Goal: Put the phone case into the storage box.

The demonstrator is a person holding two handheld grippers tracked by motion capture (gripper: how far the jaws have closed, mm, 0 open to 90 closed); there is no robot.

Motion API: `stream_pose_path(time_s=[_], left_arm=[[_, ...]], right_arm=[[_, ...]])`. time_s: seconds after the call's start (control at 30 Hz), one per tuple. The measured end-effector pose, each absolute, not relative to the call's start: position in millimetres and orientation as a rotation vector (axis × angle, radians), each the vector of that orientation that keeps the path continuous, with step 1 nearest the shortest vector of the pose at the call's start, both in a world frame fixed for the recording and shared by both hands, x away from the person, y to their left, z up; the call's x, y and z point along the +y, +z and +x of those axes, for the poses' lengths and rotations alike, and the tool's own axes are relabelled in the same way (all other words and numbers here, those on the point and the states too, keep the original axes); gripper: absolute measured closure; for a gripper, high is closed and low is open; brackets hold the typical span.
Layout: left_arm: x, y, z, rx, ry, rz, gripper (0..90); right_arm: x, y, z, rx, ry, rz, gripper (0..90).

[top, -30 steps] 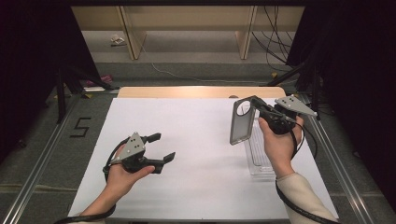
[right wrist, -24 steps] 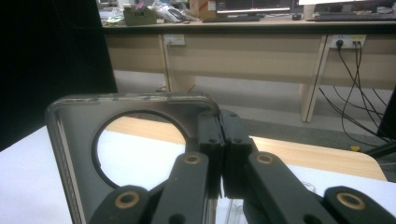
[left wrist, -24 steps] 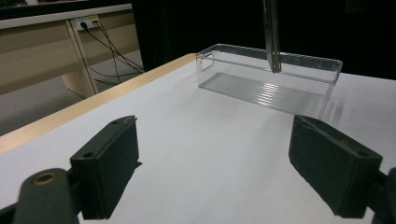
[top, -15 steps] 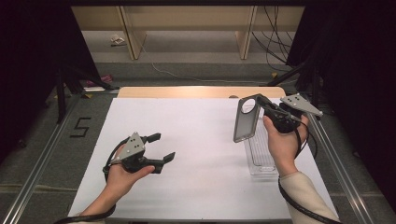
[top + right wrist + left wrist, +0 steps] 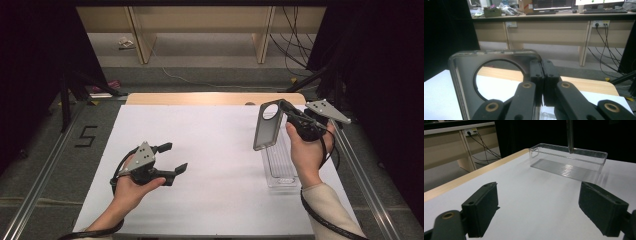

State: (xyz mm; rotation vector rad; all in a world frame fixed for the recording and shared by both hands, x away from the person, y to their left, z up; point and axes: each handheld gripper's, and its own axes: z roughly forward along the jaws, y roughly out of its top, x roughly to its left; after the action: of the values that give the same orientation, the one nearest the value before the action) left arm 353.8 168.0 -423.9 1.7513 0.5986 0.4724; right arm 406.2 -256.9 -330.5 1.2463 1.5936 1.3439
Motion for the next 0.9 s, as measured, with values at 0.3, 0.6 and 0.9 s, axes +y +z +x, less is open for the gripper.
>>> stream_pose_path(time_s=[0.3, 0.6, 0.9], left_arm=[[168, -424, 354, 0.598, 0.476, 1.751, 15.9], [168, -424, 354, 0.598, 0.475, 1.752, 15.9], [168, -424, 354, 0.599, 0.472, 1.751, 15.9]], right_arm=[[-262, -329, 407, 1.577, 1.339, 1.253, 89.1], [-268, -329, 408, 1.559, 1.333, 1.268, 89.1], [-271, -330, 409, 1.551, 1.322, 1.273, 89.1]])
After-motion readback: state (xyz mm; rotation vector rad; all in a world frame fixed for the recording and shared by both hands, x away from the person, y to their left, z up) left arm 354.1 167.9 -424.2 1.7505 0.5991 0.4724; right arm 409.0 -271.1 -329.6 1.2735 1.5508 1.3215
